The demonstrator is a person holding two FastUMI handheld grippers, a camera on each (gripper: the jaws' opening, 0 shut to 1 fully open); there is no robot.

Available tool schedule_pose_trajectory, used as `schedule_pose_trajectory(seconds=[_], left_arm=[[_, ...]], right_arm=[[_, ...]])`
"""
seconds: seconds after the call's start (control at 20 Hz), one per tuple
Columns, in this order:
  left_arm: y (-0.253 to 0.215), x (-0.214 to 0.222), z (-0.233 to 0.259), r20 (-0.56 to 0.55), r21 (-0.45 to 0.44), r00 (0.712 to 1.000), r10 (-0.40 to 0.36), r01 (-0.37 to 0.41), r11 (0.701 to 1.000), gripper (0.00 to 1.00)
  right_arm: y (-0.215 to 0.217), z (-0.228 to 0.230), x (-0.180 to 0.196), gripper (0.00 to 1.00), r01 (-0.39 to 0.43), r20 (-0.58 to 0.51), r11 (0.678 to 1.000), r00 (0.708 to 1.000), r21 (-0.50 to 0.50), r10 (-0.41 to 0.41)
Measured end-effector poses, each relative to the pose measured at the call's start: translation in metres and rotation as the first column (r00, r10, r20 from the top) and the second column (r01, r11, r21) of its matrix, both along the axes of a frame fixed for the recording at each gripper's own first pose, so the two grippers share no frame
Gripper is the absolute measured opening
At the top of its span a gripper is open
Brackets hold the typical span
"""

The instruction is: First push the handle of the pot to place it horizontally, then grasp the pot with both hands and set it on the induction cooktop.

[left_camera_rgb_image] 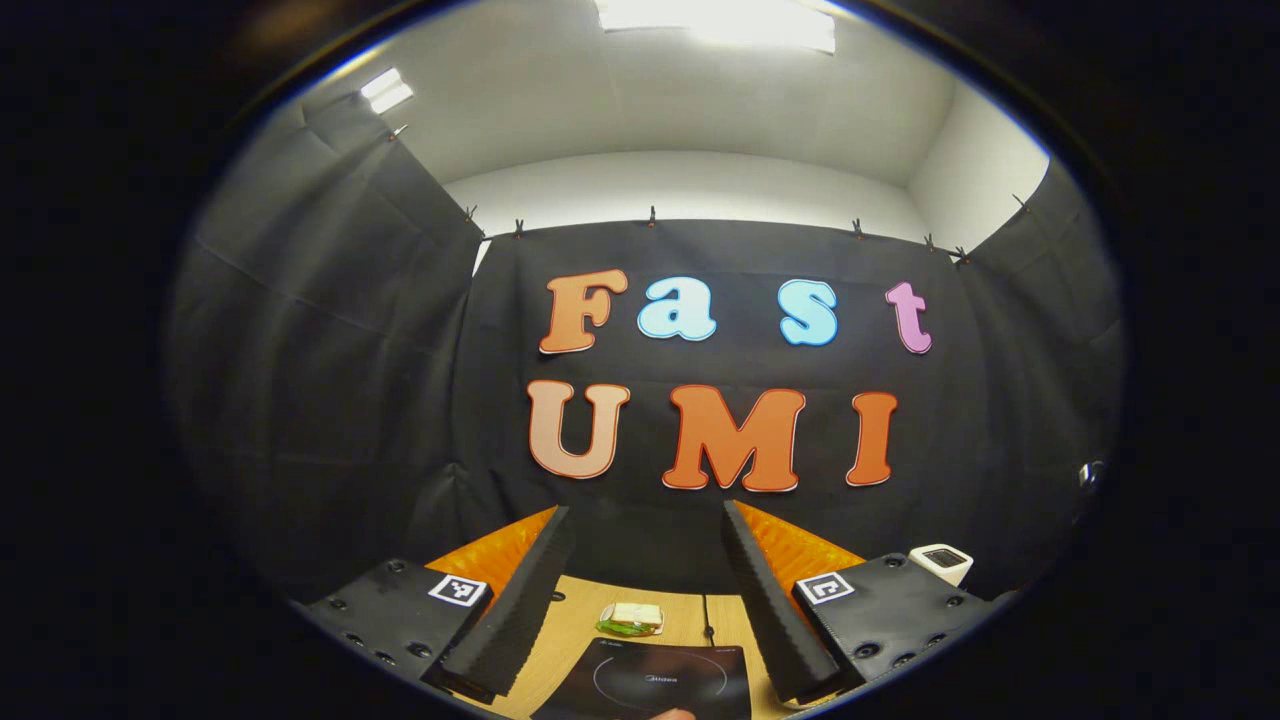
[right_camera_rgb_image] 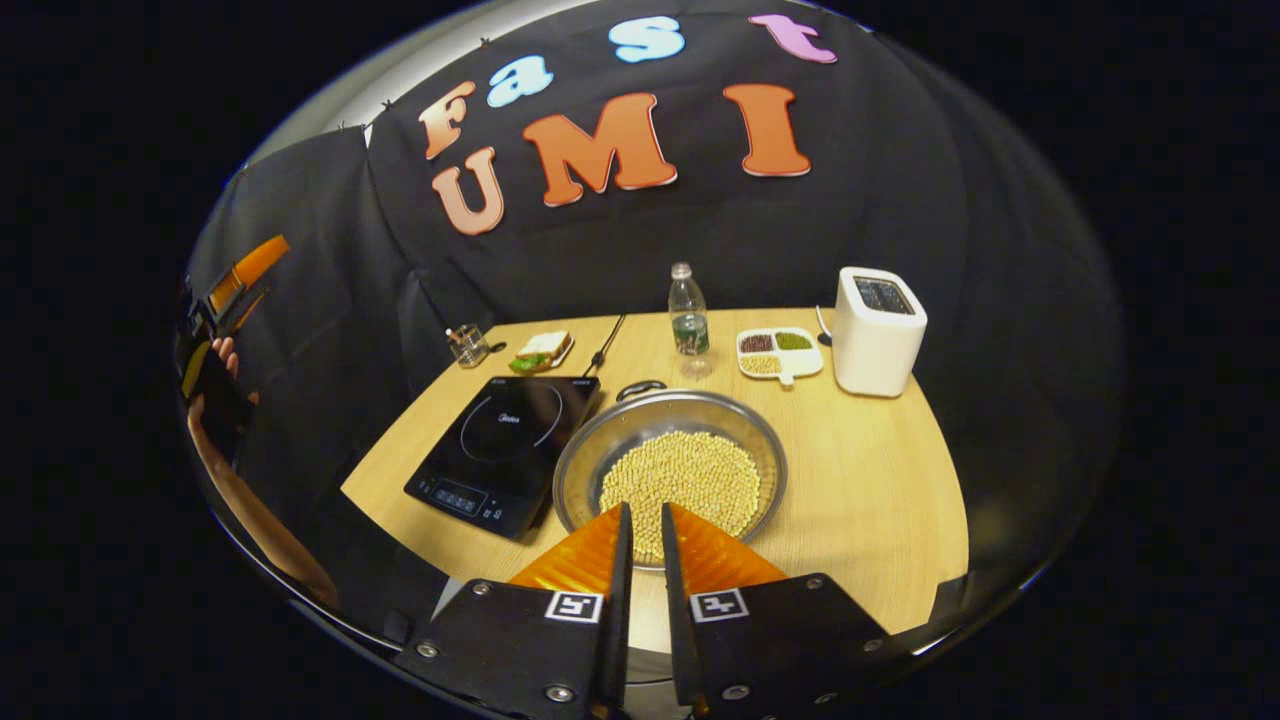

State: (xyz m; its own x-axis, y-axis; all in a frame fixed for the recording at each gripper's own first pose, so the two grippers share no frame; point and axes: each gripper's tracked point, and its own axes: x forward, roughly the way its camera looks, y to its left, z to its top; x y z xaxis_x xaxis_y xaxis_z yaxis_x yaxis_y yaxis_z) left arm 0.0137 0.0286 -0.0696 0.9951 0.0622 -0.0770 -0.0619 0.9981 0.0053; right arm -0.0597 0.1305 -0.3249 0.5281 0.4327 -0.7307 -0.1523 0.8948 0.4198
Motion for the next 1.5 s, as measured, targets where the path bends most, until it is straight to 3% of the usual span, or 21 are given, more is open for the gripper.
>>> schedule_pose_trajectory(seconds=[0.3, 0.5, 0.55, 0.7, 1.05, 1.25, 1.5], left_arm=[[0.010, 0.002, -0.010, -0.020, 0.008, 1.000, 0.012, -0.011, 1.000, 0.97], [0.011, 0.003, -0.019, -0.040, 0.003, 0.999, 0.003, -0.003, 1.000, 0.98], [0.012, 0.003, -0.021, -0.041, -0.003, 0.999, 0.006, -0.006, 1.000, 0.98], [0.017, 0.001, -0.029, -0.048, -0.014, 0.999, 0.008, -0.009, 1.000, 0.97], [0.022, 0.011, -0.036, -0.070, 0.004, 0.997, 0.022, -0.022, 1.000, 0.98], [0.013, 0.025, -0.046, -0.083, -0.005, 0.997, 0.007, -0.007, 1.000, 0.98], [-0.012, 0.044, -0.074, -0.154, -0.028, 0.987, -0.039, 0.035, 0.999, 0.96]], right_arm=[[0.037, -0.046, -0.028, 0.01, -0.056, -0.215, 0.995, 0.974, 0.084, 0.073], [0.057, -0.078, -0.048, 0.00, -0.066, -0.336, 0.989, 0.936, 0.135, 0.109], [0.061, -0.085, -0.052, 0.04, -0.057, -0.360, 0.988, 0.927, 0.144, 0.106], [0.081, -0.105, -0.067, 0.00, -0.041, -0.439, 0.981, 0.890, 0.187, 0.121], [0.075, -0.146, -0.056, 0.00, -0.018, -0.489, 0.993, 0.869, 0.120, 0.075], [0.079, -0.156, -0.057, 0.00, -0.002, -0.537, 0.989, 0.840, 0.150, 0.083], [0.077, -0.161, -0.048, 0.00, 0.016, -0.536, 0.987, 0.841, 0.162, 0.075]])
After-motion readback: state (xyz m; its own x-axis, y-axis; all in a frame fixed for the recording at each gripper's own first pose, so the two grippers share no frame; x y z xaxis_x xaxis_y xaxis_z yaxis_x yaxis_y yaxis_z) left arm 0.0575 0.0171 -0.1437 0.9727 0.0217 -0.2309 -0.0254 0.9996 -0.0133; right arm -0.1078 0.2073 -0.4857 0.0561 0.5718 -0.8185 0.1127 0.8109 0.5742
